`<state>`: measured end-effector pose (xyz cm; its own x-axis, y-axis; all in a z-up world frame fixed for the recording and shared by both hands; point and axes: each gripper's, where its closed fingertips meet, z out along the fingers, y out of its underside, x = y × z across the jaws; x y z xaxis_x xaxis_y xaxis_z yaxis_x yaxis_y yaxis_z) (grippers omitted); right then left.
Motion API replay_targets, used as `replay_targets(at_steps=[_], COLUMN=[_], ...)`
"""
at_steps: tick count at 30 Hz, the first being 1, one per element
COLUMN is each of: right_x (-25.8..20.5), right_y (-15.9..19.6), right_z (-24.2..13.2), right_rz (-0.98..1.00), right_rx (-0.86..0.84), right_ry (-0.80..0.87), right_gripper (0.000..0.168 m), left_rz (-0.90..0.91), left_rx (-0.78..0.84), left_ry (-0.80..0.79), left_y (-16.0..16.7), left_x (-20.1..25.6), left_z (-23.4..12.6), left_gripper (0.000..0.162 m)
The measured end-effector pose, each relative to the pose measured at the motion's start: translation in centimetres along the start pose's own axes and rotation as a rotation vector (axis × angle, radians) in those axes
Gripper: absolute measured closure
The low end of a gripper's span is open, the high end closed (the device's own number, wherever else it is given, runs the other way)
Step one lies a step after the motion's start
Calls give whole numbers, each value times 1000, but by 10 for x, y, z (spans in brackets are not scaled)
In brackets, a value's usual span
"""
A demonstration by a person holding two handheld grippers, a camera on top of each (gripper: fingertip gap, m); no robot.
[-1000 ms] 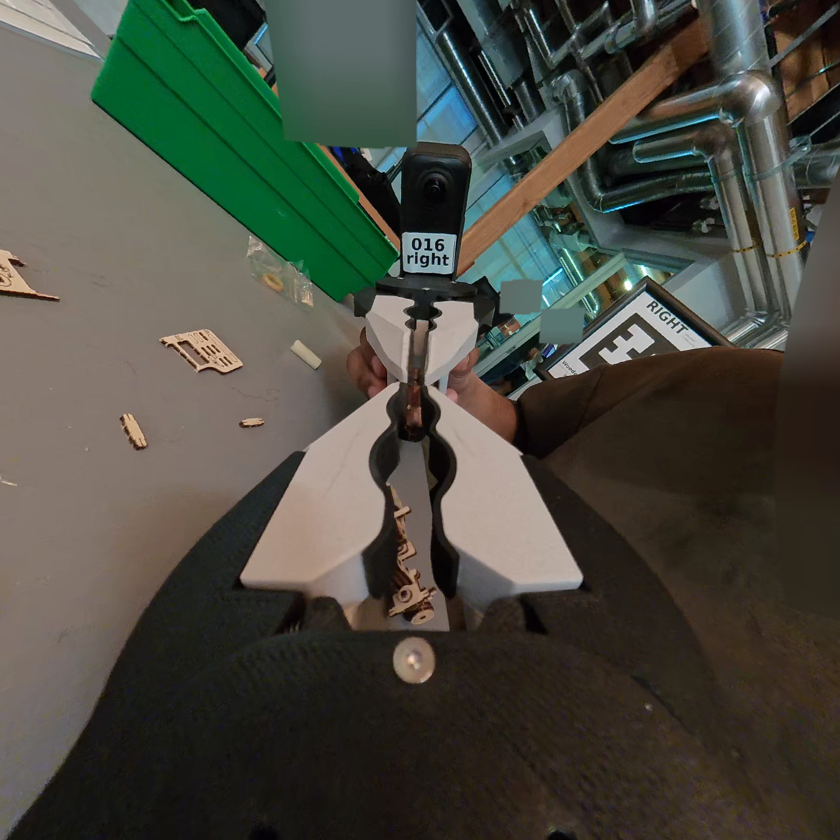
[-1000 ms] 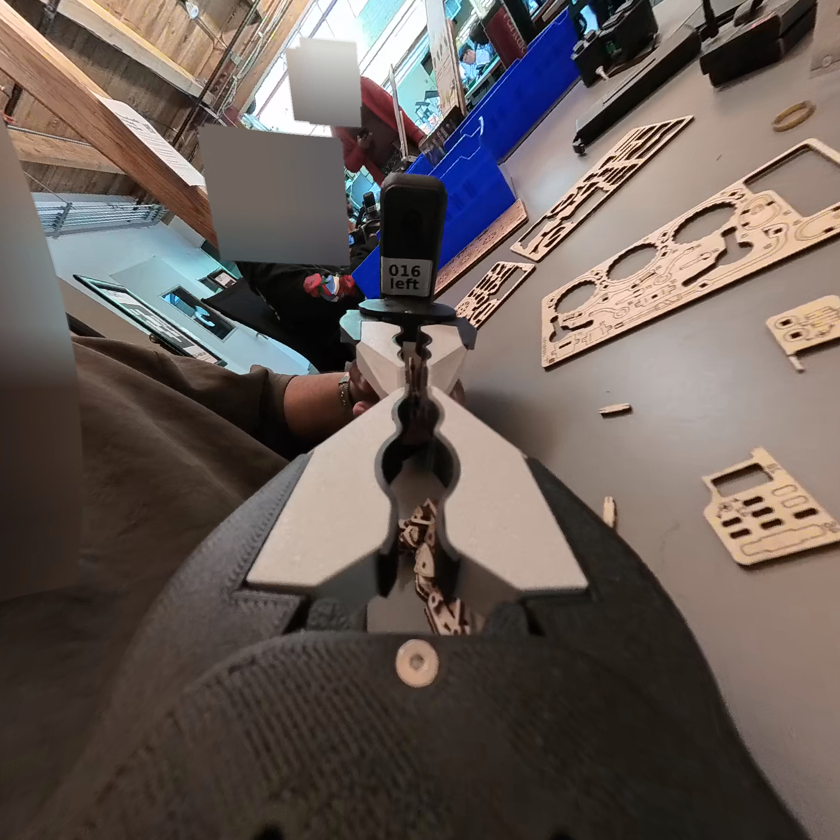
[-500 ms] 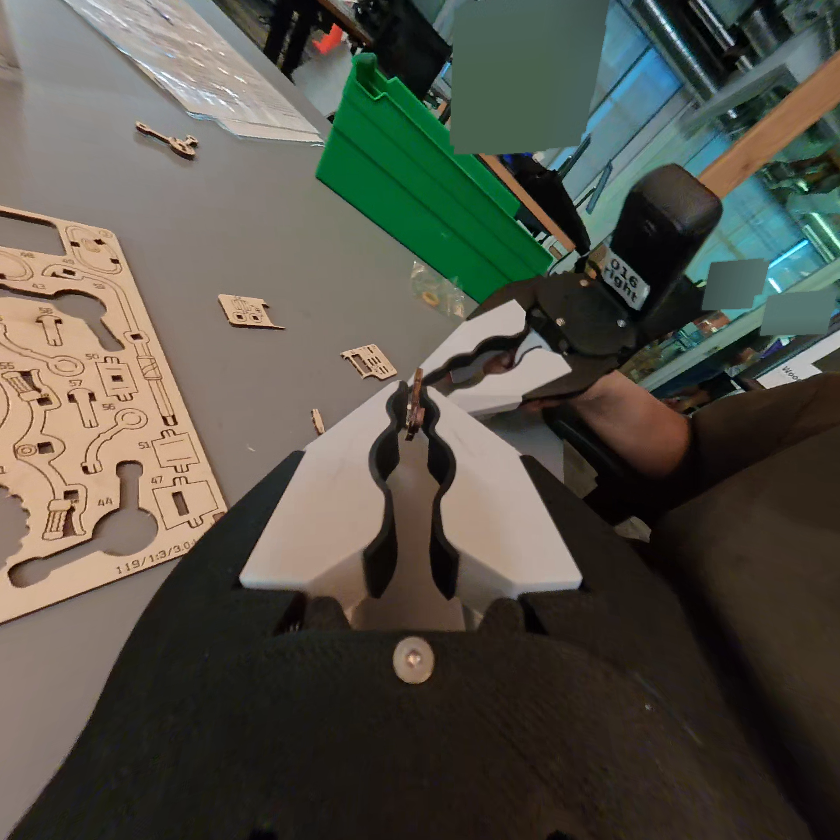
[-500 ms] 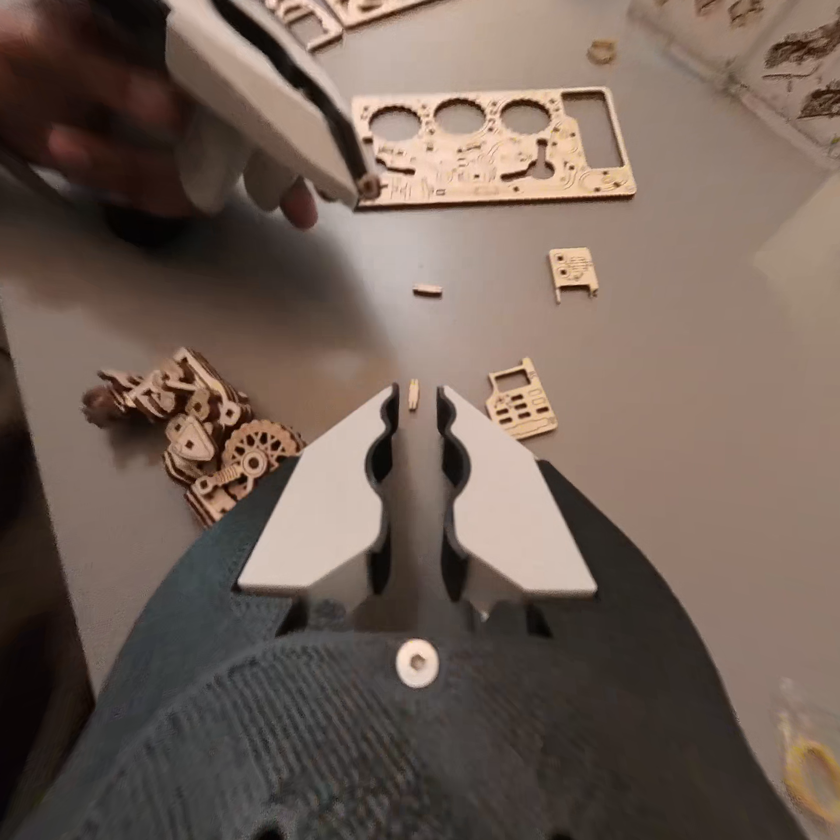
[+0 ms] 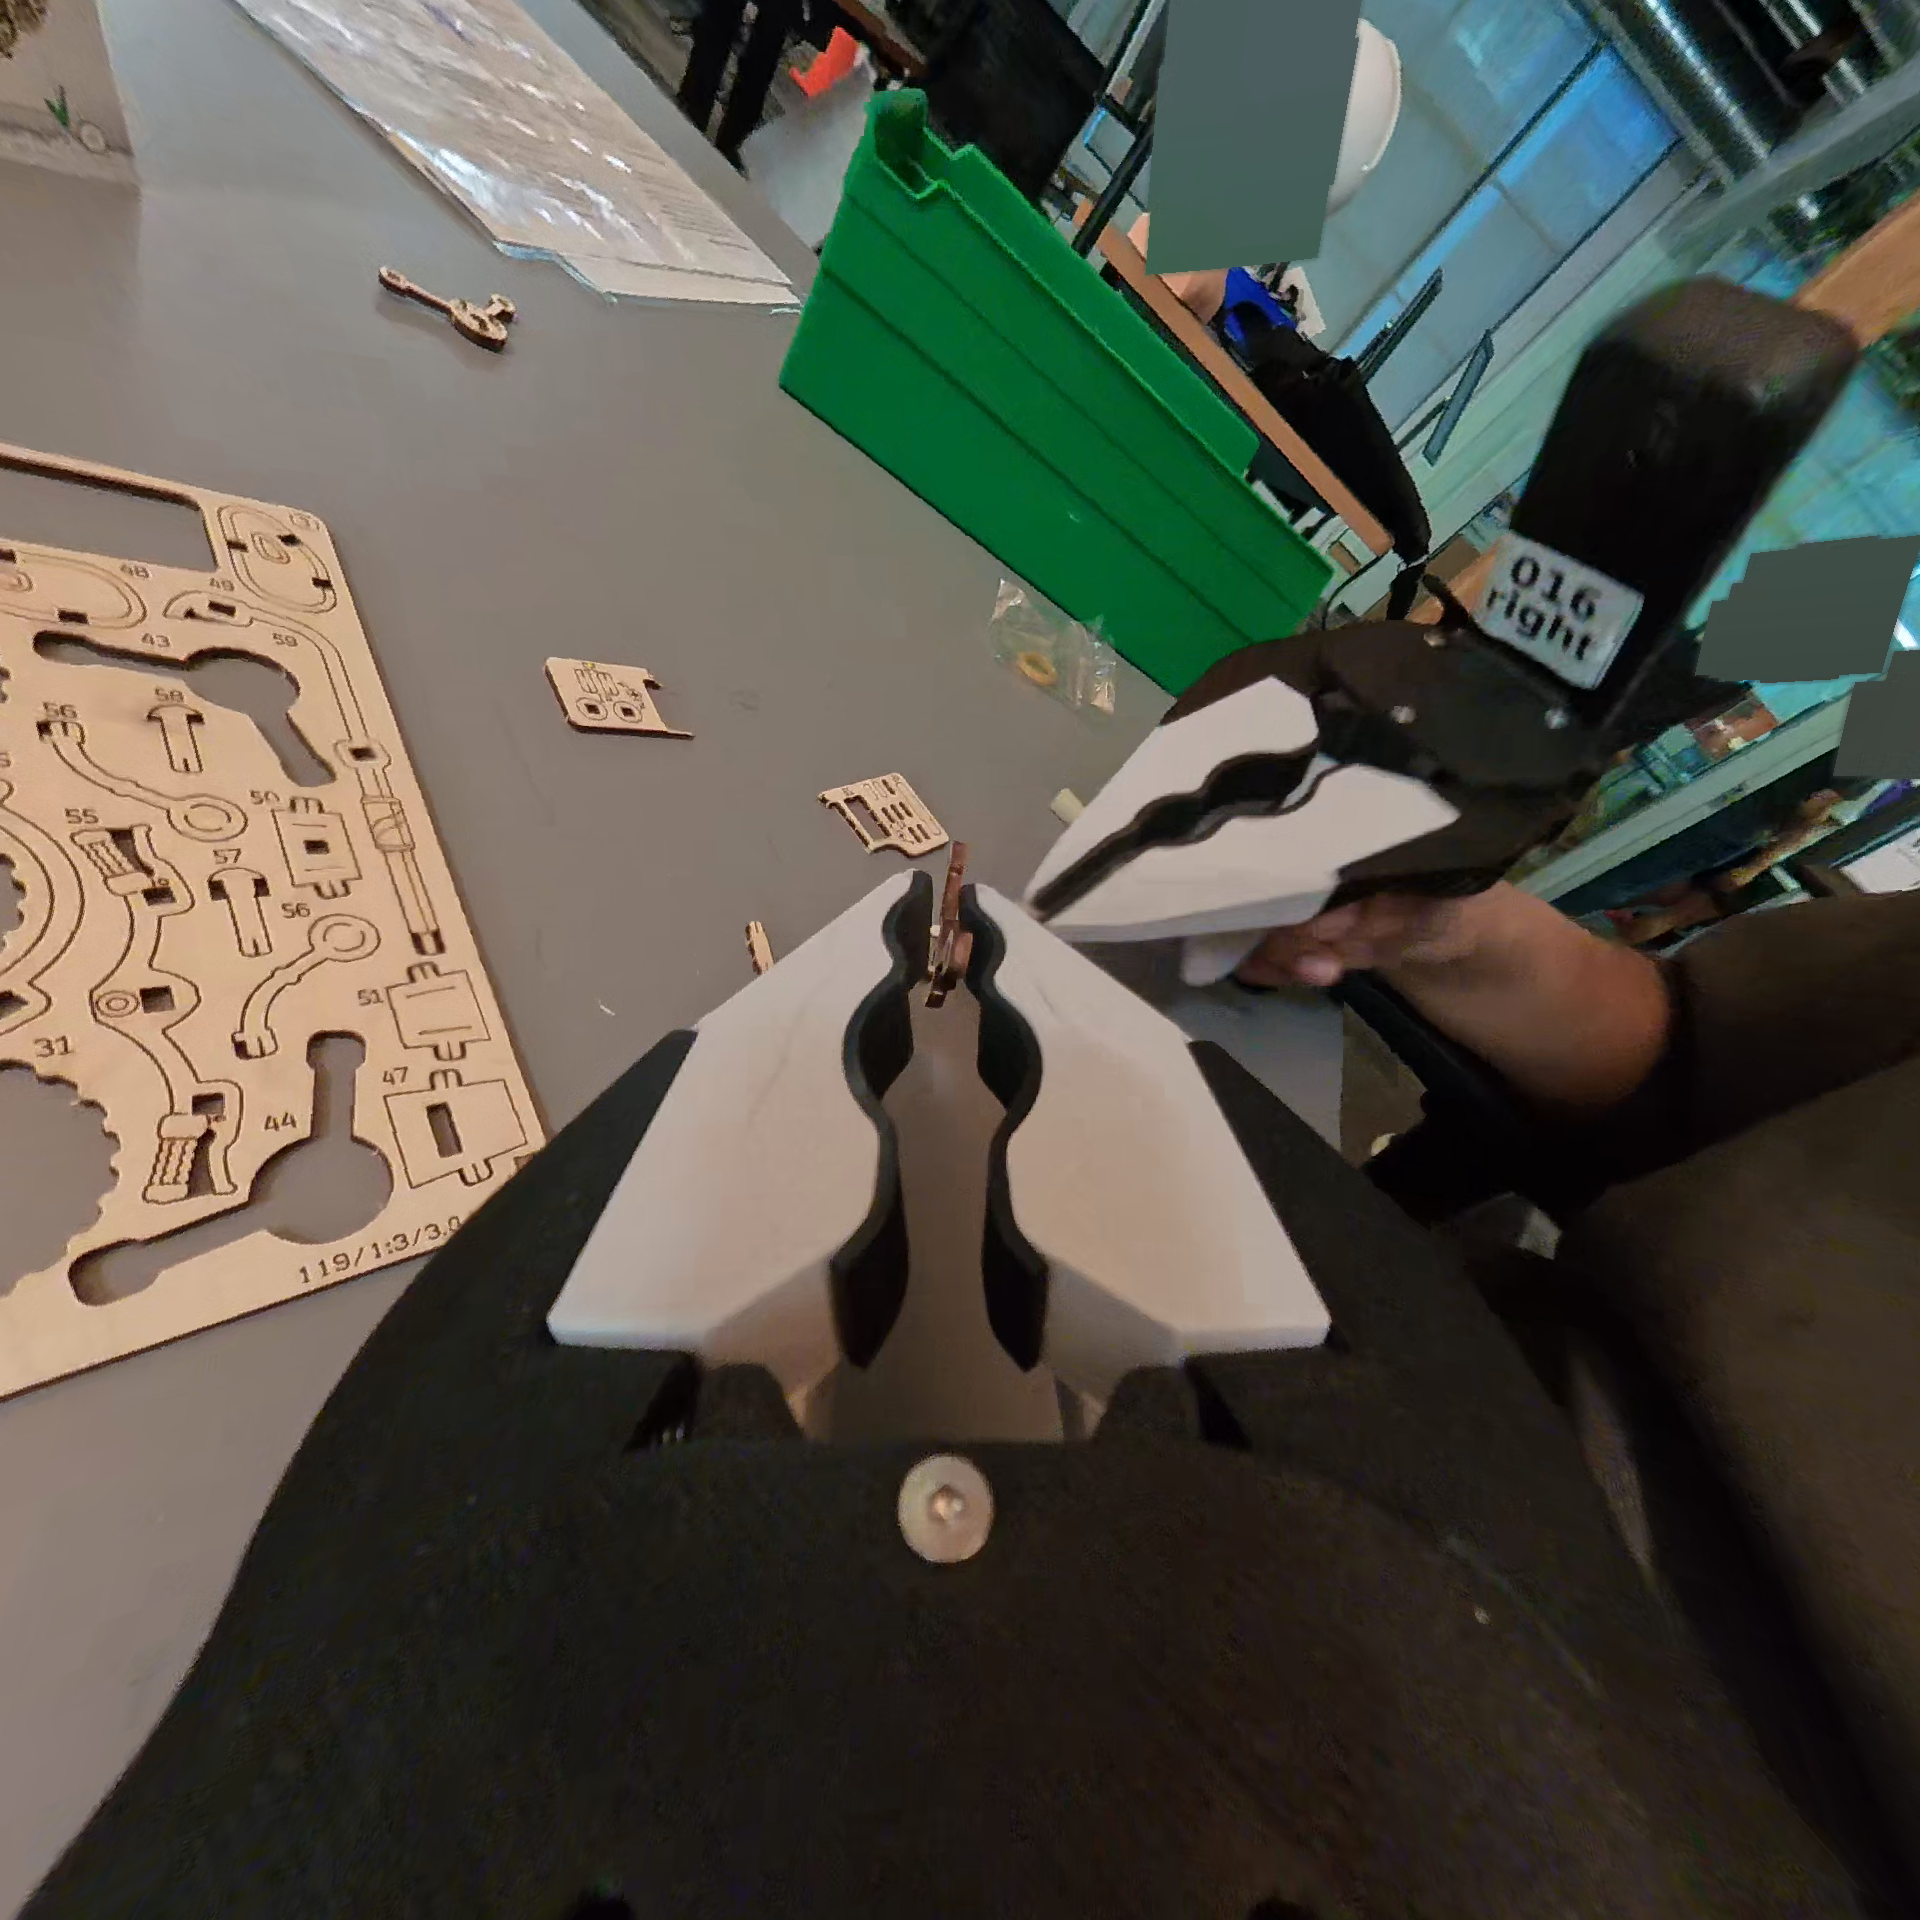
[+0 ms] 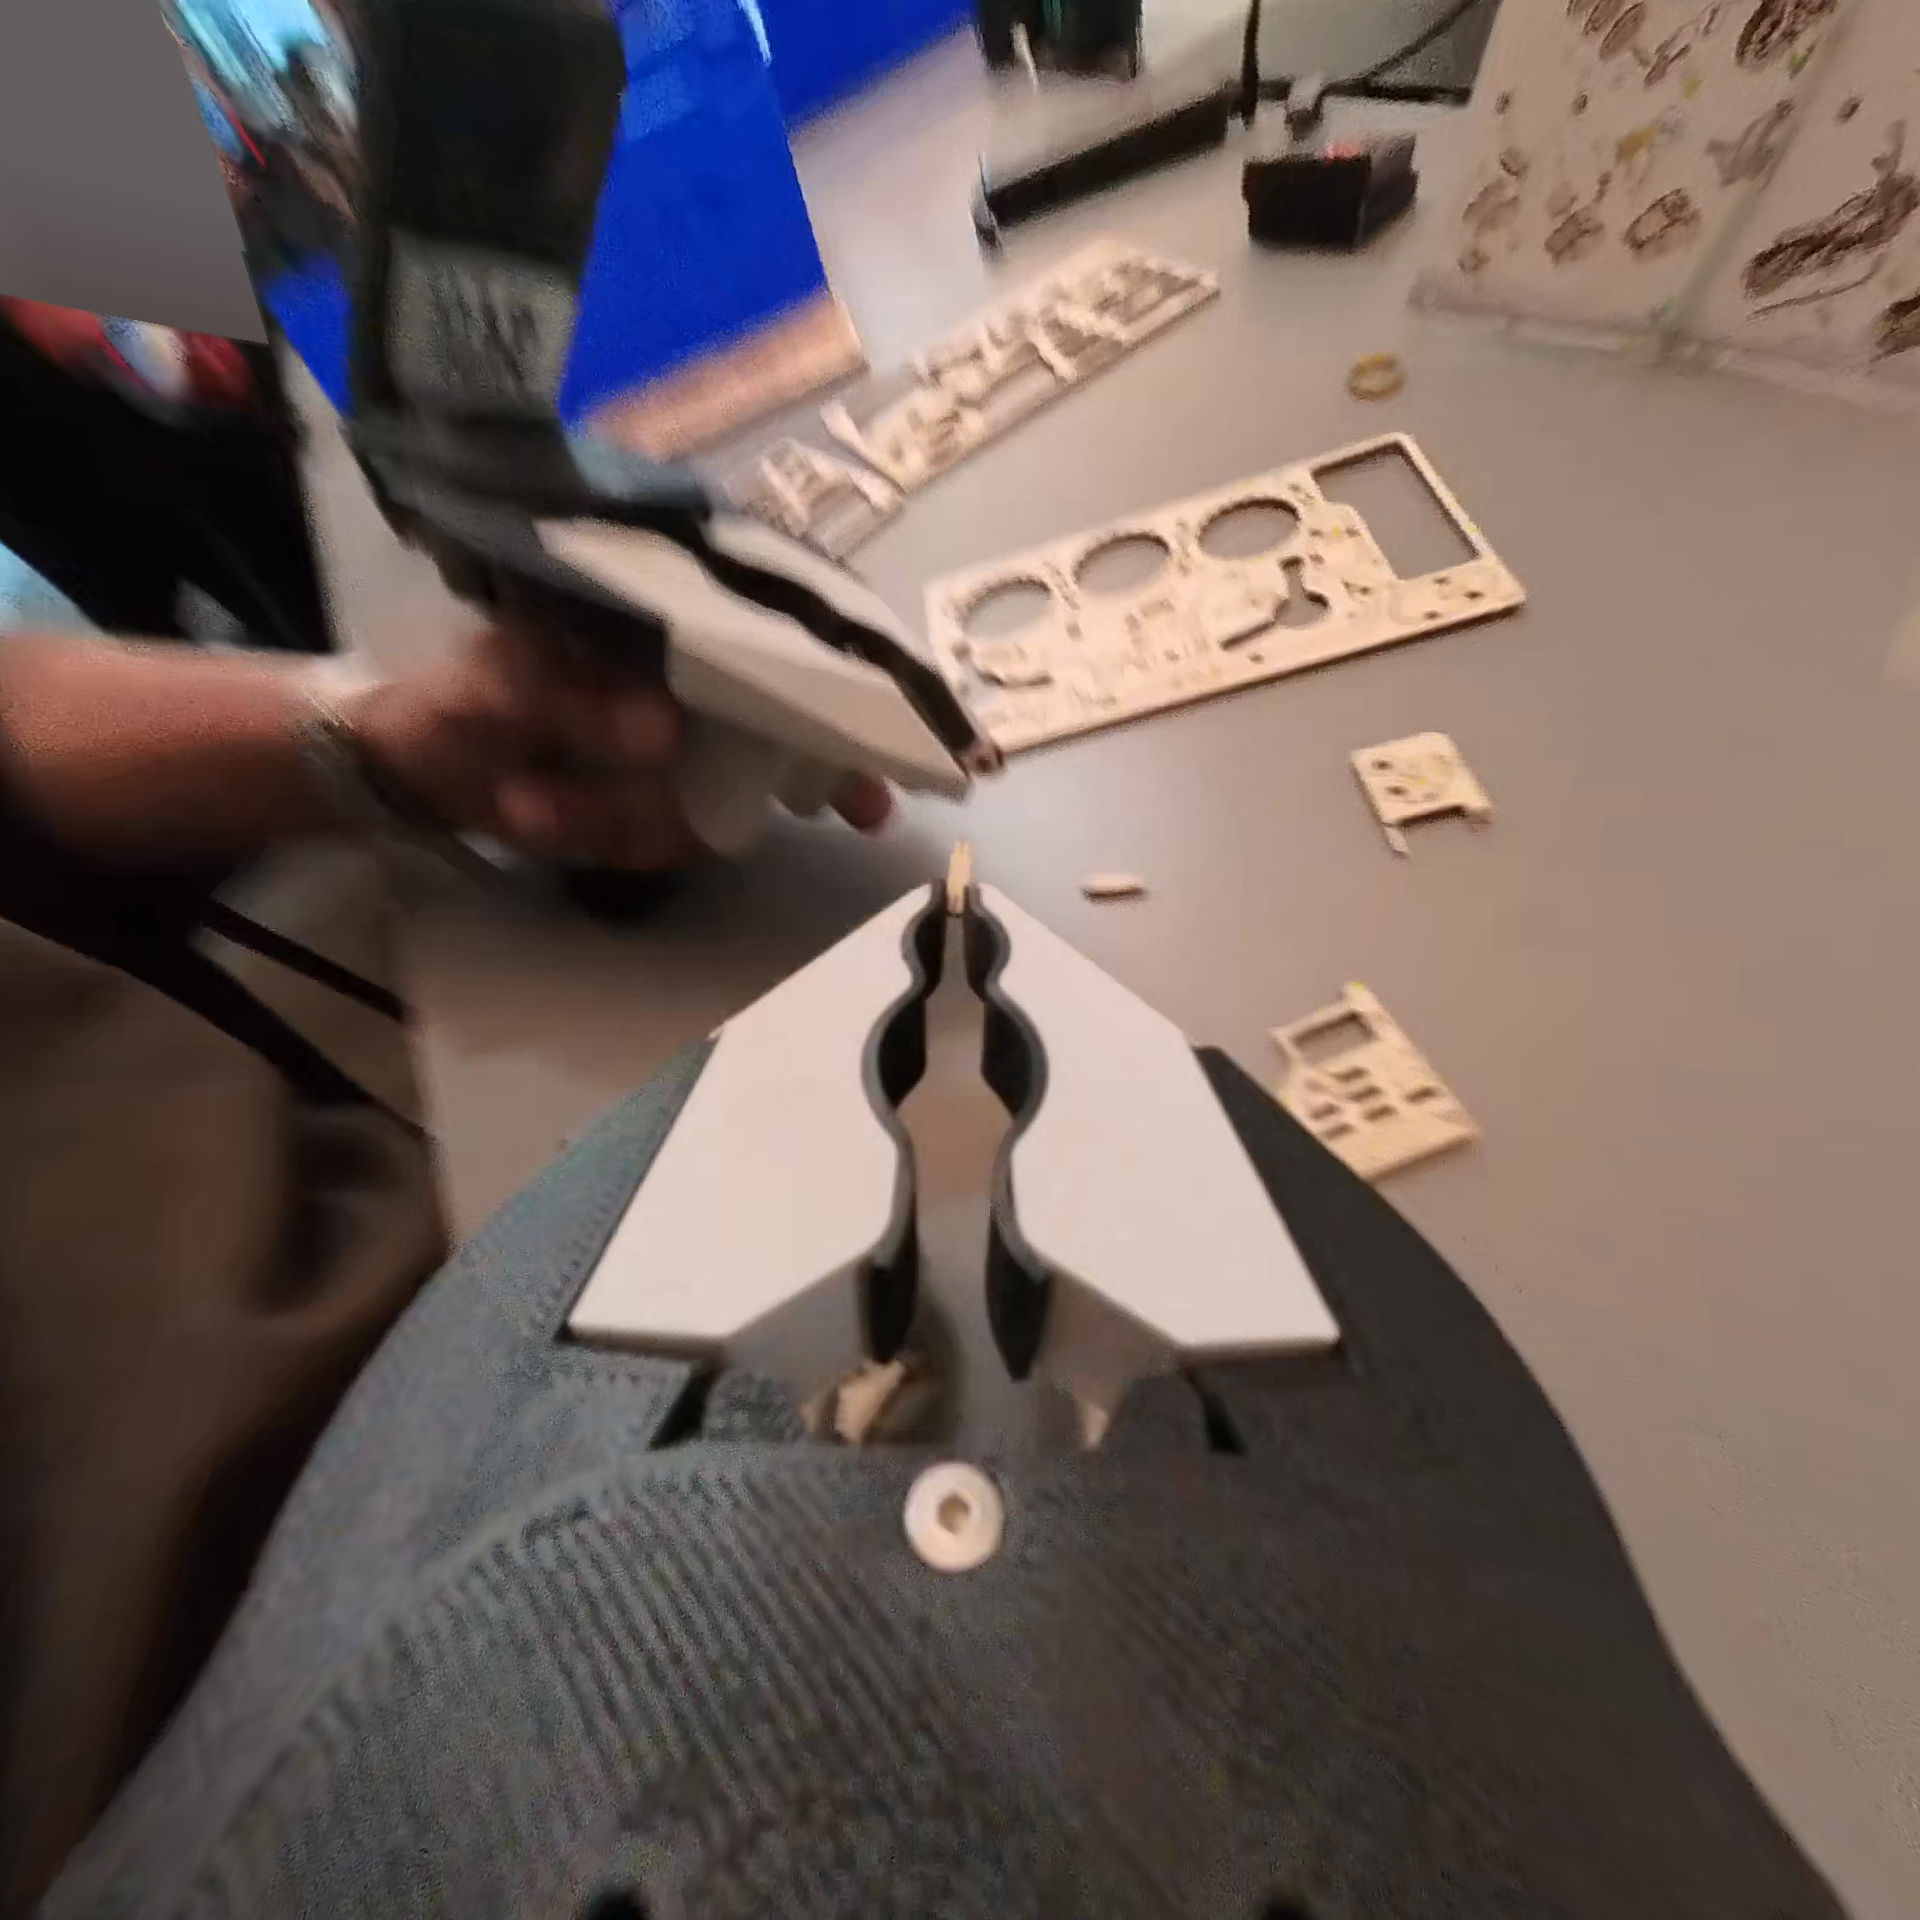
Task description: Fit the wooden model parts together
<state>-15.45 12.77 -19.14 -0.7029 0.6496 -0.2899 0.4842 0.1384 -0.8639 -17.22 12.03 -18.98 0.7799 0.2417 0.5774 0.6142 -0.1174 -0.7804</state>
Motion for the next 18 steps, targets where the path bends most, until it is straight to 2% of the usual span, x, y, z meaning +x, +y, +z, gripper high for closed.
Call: replay_targets(at_steps=[1, 7, 11, 18], right_x=[-6, -9, -12, -11], right_y=[-8, -26, -28, -29], right_z=[-1, -6, -7, -8], right_rz=[100, 496, 579, 678], right_rx=[46, 188, 213, 234], right_ry=[-49, -179, -221, -266], right_gripper=[166, 167, 167, 167], left_rz=[29, 254, 342, 362], left_rx=[8, 81, 111, 129], left_ry=[-7, -81, -102, -102], left_y=[-1, -10, -14, -15], left_x=[2, 16, 22, 25], left_z=[0, -2, -3, -3], left_gripper=[160, 161, 160, 160])
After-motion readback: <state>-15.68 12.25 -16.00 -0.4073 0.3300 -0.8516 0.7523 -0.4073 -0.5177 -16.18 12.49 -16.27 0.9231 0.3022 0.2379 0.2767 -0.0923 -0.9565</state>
